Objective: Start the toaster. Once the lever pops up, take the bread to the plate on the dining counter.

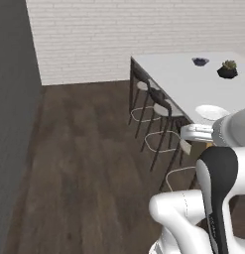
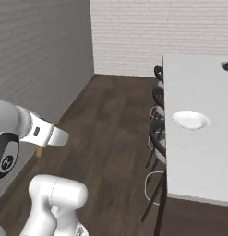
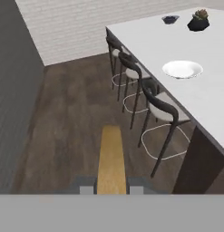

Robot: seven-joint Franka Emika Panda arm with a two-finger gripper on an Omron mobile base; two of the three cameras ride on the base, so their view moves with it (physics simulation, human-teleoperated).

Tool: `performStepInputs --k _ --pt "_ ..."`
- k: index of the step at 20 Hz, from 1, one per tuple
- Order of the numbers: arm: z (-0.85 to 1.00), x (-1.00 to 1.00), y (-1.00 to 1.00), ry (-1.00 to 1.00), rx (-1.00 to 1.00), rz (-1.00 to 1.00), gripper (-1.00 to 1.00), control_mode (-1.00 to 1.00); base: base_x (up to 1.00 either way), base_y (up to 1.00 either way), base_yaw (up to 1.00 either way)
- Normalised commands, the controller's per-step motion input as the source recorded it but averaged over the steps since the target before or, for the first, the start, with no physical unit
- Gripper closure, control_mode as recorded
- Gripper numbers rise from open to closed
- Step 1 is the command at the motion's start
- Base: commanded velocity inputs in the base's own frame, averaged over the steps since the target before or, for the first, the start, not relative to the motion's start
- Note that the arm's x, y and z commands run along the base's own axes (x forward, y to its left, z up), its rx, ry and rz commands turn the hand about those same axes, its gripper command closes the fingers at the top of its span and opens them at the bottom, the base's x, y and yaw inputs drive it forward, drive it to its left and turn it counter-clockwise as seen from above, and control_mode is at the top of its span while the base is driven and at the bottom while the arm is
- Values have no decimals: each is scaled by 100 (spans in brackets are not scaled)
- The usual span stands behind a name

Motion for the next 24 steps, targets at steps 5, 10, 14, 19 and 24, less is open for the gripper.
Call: performStepInputs --k 5,10,14,19,24 --pt "0 0 0 0 0 0 100 100 68 19 -62" --pt "0 0 0 0 0 0 100 100 96 38 -54" --pt "0 0 0 0 0 0 100 100 100 41 -50" --pt "0 0 0 0 0 0 100 100 85 40 -56" --pt "0 0 0 0 0 0 100 100 56 38 -67"
